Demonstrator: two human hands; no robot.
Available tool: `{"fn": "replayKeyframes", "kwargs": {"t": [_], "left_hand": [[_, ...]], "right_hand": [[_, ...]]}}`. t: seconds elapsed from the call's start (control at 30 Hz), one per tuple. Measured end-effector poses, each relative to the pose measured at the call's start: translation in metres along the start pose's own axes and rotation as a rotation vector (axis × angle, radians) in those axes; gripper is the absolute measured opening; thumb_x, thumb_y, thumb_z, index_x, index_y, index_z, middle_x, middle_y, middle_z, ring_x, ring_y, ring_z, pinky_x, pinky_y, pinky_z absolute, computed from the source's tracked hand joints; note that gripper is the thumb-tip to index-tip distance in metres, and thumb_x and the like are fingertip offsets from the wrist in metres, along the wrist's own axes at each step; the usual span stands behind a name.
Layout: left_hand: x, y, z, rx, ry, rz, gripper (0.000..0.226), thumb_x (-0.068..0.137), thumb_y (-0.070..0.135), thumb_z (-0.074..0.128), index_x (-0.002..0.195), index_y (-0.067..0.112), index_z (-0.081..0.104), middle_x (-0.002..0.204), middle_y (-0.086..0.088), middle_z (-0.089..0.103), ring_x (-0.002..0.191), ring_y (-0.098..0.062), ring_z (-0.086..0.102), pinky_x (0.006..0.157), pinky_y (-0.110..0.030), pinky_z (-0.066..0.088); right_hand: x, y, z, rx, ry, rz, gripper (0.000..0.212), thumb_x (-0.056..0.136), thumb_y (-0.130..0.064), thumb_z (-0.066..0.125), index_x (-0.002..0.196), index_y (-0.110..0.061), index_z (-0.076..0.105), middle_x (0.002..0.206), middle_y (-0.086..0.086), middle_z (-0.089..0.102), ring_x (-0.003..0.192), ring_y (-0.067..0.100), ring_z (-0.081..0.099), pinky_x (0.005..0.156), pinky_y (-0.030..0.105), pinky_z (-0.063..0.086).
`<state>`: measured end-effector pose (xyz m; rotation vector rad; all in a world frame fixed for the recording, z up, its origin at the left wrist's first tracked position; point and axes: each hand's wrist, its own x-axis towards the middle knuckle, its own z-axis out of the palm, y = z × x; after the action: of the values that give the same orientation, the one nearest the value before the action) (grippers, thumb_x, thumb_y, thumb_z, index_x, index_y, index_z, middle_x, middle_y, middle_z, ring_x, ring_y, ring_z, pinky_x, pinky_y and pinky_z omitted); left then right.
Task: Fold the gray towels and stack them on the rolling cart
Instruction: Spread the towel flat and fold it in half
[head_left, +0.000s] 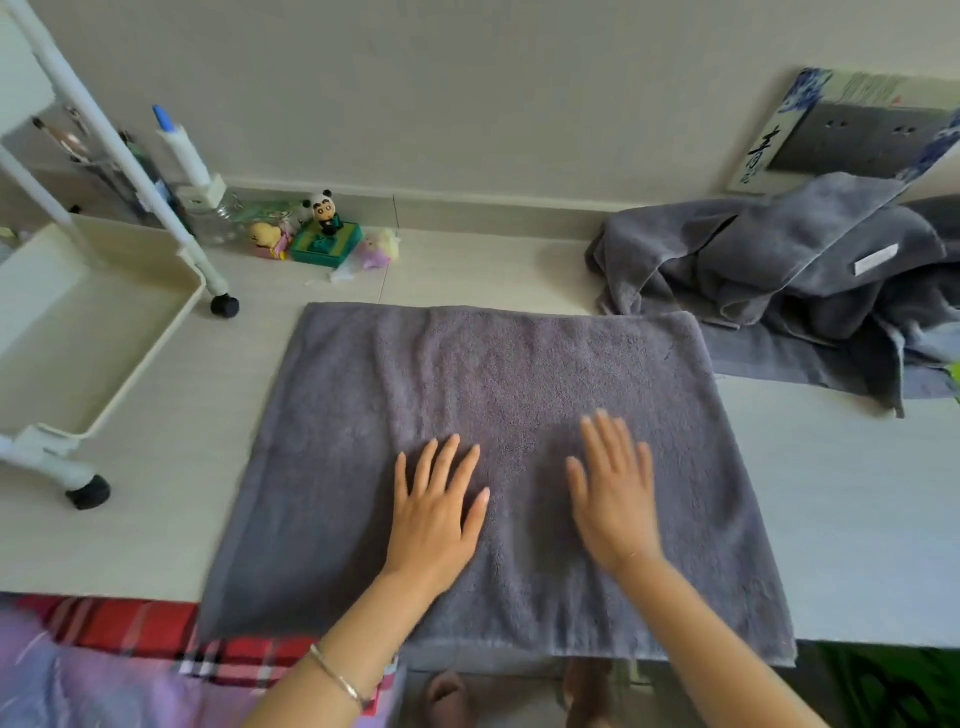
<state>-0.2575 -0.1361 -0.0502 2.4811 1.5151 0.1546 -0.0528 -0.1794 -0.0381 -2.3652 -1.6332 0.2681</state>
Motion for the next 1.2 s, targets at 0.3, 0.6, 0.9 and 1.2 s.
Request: {"fn": "replayKeyframes", "kwargs": {"t": [0.3,0.6,0.9,1.2], "left_hand": [[-0.035,-0.035,0.003,0.074,0.008,-0.104,0.062,0.091,0.054,0.026,0.147,0.028,0.03,0.154,-0.002,0.028,0.142,-0.034,0.025,0.11,-0.063,0.014],[-0.028,-0.037,-0.006,0.002,-0.017,-0.339,0.08,0.081,0.062,-0.005,0.151,0.027,0.01,0.16,-0.001,0.006,0.145,-0.037,-0.001,0.111,-0.063,-0.004],[-0.02,0.044,0.014,0.077,-0.1,-0.018,0.058,0.094,0.053,0.013,0.148,0.034,0.02,0.156,0.002,0.023,0.143,-0.032,0.021,0.108,-0.068,0.013],[-0.014,0.021,0.013,0.081,-0.099,-0.071,0.065,0.096,0.056,0.0,0.145,0.028,0.031,0.151,-0.003,0.036,0.138,-0.034,0.033,0.104,-0.068,0.022]], "right_hand": [[-0.052,-0.026,0.03,-0.091,-0.077,-0.133,0.055,0.094,-0.055,0.025,0.147,-0.04,0.022,0.157,-0.006,0.019,0.145,0.022,0.013,0.115,0.047,0.001],[-0.07,0.072,-0.013,-0.106,-0.066,0.185,0.073,0.081,-0.068,-0.002,0.148,-0.04,0.007,0.159,-0.006,0.002,0.147,0.019,-0.005,0.118,0.046,-0.007],[-0.065,0.062,-0.007,-0.095,-0.087,0.023,0.065,0.087,-0.064,-0.004,0.148,-0.041,0.003,0.158,-0.012,-0.002,0.143,0.008,-0.011,0.117,0.037,-0.011],[-0.091,0.143,-0.041,0.092,0.005,0.316,0.069,0.092,-0.062,0.019,0.149,-0.022,0.022,0.155,0.0,0.023,0.144,0.023,0.017,0.119,0.041,0.009]]}}
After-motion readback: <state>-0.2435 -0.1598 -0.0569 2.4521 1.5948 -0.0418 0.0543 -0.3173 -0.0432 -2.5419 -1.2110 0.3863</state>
